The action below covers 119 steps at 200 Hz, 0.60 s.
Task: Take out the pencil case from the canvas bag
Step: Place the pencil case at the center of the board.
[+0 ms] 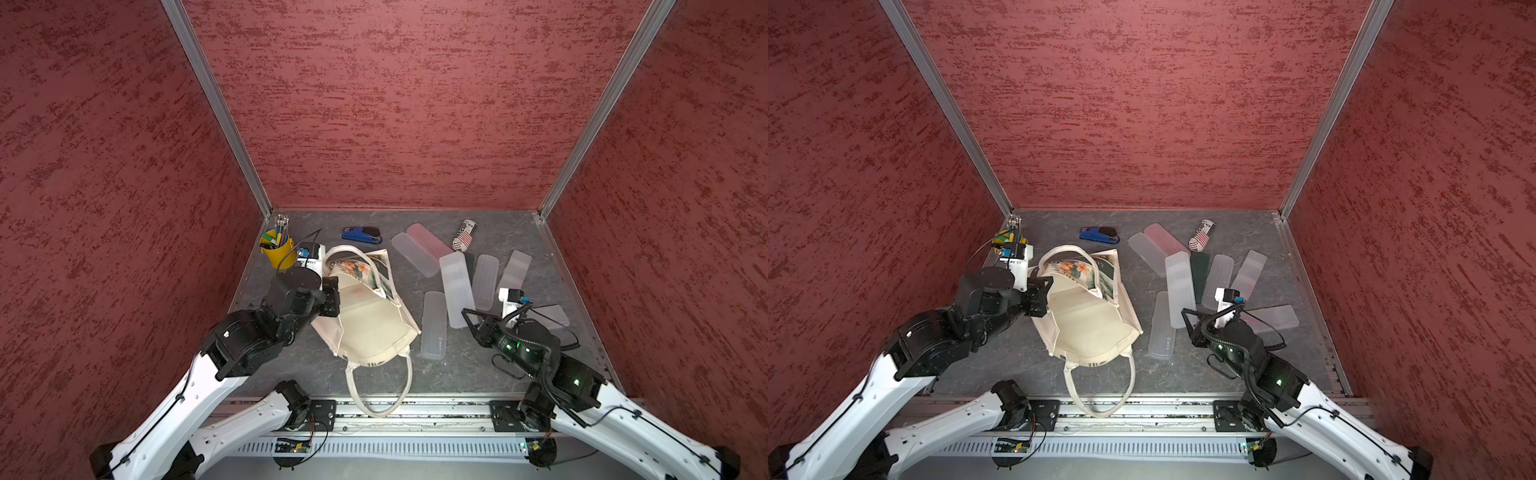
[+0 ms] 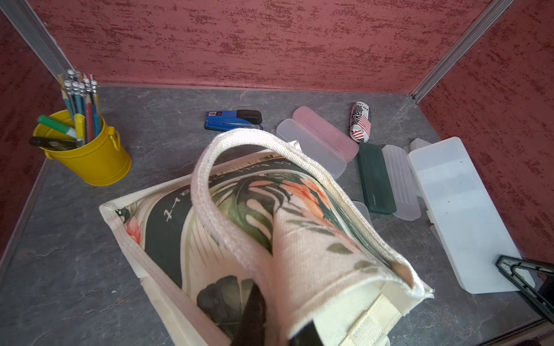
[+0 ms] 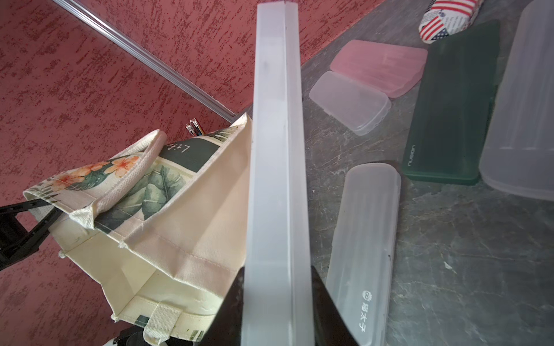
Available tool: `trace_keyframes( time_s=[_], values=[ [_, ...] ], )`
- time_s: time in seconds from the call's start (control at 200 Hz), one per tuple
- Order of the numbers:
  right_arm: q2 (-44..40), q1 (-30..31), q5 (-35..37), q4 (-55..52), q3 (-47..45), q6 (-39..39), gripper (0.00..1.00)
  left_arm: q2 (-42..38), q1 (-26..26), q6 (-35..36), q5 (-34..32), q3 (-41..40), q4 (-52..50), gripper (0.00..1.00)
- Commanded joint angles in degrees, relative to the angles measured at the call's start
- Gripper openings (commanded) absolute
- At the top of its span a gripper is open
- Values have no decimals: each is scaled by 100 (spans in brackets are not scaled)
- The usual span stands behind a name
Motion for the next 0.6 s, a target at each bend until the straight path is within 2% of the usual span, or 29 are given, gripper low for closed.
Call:
trace_keyframes(
  time_s=[0.0, 0.175, 0.255, 0.416, 0.591],
  values=[
    [177, -27, -164, 842, -155, -203, 3, 4, 144, 182, -430, 420, 11, 0],
    [813, -26, -266, 942, -17, -370, 3, -96, 223, 19, -639, 226, 0, 0],
    [1007, -26, -396, 1140, -54, -362, 3, -165, 281, 34, -472, 161, 101, 0],
    [1499, -33, -573, 1788, -184, -265, 3, -147, 317, 69, -357, 258, 143, 0],
    [2580, -34, -554, 2692, -60, -563, 3, -88, 334, 68, -143, 184, 278, 0]
  ],
)
